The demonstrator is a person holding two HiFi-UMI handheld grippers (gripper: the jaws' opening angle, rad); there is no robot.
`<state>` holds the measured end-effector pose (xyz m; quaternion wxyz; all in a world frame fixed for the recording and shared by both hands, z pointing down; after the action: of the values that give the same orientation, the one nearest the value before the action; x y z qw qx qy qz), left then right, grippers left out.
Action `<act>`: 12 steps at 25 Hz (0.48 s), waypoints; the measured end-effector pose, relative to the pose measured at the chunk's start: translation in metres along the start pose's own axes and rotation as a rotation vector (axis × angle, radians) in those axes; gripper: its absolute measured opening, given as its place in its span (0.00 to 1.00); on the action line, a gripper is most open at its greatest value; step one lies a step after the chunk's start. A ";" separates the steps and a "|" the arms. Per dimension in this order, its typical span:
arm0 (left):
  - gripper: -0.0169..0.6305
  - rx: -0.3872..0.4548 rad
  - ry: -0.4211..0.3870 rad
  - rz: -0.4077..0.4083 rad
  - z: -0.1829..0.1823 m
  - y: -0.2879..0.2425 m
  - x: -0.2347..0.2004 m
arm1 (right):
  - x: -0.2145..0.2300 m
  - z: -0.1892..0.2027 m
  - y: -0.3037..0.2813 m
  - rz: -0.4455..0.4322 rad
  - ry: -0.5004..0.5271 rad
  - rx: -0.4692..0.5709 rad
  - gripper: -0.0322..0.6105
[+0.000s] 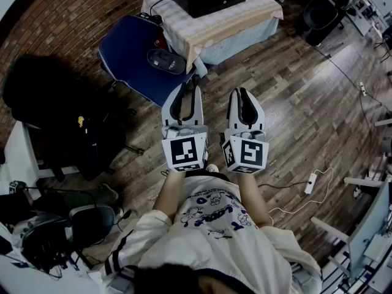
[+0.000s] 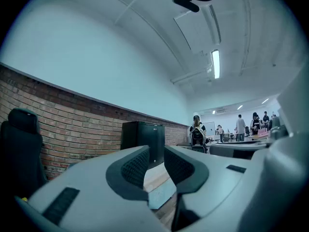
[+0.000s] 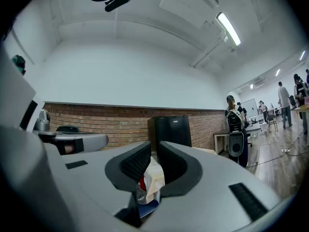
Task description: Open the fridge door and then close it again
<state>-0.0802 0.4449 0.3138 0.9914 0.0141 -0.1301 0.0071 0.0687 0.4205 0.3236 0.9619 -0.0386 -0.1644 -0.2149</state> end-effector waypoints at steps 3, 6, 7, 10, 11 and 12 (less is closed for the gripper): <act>0.19 0.004 0.003 0.000 0.000 -0.003 -0.004 | -0.002 0.000 -0.005 -0.001 0.001 -0.003 0.16; 0.19 0.003 0.002 0.002 -0.001 -0.007 -0.005 | -0.002 0.000 -0.009 -0.002 0.003 -0.004 0.16; 0.19 0.003 0.002 0.002 -0.001 -0.008 -0.005 | -0.002 -0.001 -0.010 -0.002 0.004 -0.005 0.16; 0.19 0.000 0.004 0.003 0.002 -0.015 -0.009 | -0.002 0.001 -0.018 0.001 0.005 -0.007 0.16; 0.19 -0.001 0.006 0.004 0.004 -0.019 -0.012 | -0.002 0.002 -0.022 0.003 0.003 -0.008 0.16; 0.19 -0.004 0.007 0.005 0.006 -0.022 -0.015 | -0.003 0.003 -0.027 0.005 -0.001 -0.009 0.16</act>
<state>-0.0957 0.4225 0.3152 0.9918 0.0119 -0.1268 0.0095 0.0538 0.3981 0.3259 0.9622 -0.0432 -0.1637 -0.2132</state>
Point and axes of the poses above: the fingertips, and each gripper's own axes: y backward along the fingers, x to its right, z out of its underside, the point moved 6 cm from there along y, backward along the fingers, and after that the axes turned 15 degrees about -y, right-handed, at the moved point
